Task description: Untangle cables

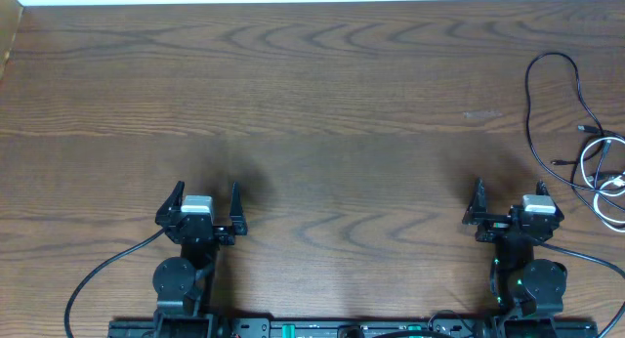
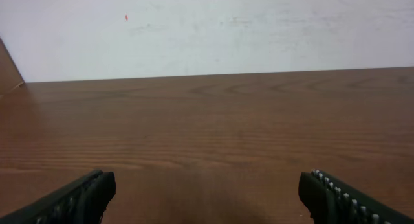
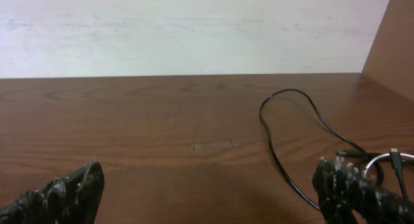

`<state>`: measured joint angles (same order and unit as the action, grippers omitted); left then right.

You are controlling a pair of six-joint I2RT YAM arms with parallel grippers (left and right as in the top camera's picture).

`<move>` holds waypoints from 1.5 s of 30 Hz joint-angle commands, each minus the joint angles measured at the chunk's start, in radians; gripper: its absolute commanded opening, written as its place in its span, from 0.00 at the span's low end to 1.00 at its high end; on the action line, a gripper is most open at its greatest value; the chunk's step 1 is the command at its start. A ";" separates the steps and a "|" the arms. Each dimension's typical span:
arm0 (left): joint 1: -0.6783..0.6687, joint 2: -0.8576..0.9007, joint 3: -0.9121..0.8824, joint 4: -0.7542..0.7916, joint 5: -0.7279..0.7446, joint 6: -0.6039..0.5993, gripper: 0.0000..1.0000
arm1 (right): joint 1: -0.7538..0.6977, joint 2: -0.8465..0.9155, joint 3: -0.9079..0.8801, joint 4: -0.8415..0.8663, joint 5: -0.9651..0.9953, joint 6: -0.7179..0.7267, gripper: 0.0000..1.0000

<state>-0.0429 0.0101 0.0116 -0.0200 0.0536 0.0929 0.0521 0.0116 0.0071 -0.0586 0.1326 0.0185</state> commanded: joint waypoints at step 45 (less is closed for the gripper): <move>0.000 -0.006 -0.008 -0.047 0.006 -0.011 0.96 | 0.008 -0.006 -0.002 -0.002 0.018 0.014 0.99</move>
<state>-0.0429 0.0101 0.0120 -0.0204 0.0536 0.0822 0.0521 0.0116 0.0071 -0.0586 0.1326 0.0189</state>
